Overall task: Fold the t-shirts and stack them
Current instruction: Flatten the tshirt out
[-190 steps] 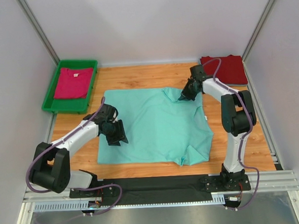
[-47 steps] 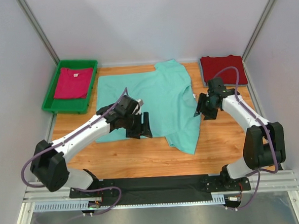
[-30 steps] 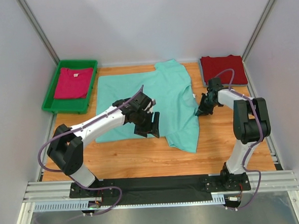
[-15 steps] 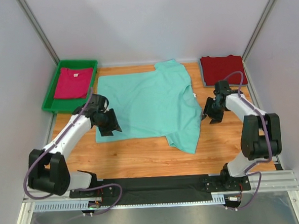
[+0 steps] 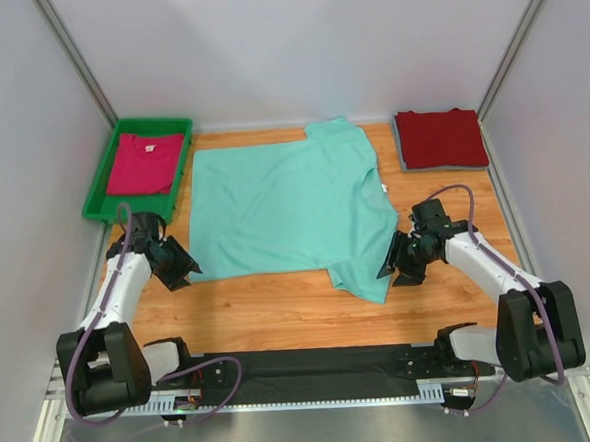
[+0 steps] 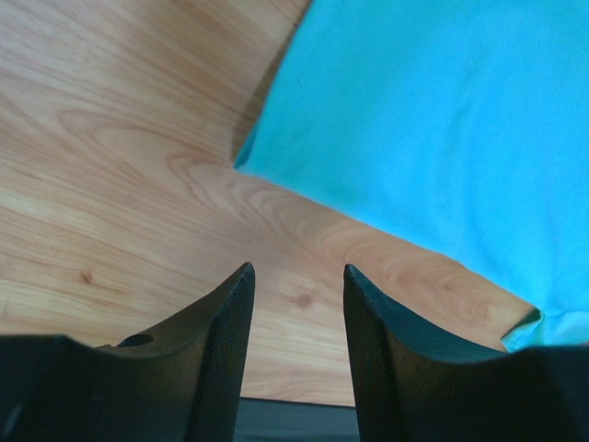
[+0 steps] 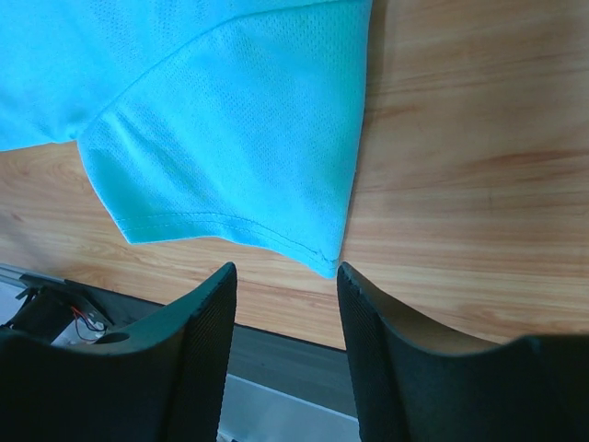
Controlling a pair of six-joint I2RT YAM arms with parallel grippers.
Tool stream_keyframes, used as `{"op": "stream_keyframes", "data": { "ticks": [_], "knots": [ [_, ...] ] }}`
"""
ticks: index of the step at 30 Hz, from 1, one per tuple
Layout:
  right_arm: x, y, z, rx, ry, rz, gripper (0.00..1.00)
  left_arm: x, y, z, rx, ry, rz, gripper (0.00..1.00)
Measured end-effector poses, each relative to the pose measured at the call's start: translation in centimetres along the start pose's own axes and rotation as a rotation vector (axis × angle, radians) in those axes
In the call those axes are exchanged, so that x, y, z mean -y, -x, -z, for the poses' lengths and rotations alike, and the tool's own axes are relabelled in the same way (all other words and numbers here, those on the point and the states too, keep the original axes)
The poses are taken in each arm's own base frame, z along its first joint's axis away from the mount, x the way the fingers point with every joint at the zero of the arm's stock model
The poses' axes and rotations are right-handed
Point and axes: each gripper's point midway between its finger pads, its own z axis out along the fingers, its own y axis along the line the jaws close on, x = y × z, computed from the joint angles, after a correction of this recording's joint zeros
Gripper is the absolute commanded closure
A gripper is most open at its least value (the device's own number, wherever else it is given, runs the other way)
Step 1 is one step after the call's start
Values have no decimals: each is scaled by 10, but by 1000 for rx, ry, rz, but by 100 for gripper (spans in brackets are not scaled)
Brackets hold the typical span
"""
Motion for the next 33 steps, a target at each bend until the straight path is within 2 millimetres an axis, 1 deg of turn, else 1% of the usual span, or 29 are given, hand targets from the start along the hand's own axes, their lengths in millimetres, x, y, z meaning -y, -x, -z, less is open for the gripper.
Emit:
{"op": "stream_keyframes", "data": {
  "ticks": [2,6,9,12,21,23,26,29,31,32,33],
  "knots": [
    [-1,0,-1,-5,5,-7,48,-5,5,-3,4,13,24,46],
    [-1,-1,-2,-10,1,-15,48,-11,10,-9,0,38,69,46],
    [0,-1,-2,-14,-2,-19,49,-16,9,-16,-15,65,102,48],
    [1,-2,-3,-18,-5,-20,49,-20,9,-23,-19,81,133,54],
    [3,-3,-4,-28,-12,-9,50,-28,11,-45,-52,126,151,55],
    [3,-3,-4,-29,-13,-8,49,-28,10,-47,-60,129,157,55],
    [3,-4,-4,-31,-15,-9,47,-27,12,-48,-58,129,160,59],
    [5,-6,-6,-37,-17,-20,47,-27,13,-49,-60,130,160,67],
    [11,-13,-10,-54,-29,-34,48,-26,15,-50,-58,129,161,79],
    [14,-16,-12,-62,-35,-41,48,-26,15,-51,-57,128,160,94],
    [17,-20,-13,-72,-42,-50,49,-26,16,-52,-56,128,159,100]
  ]
}}
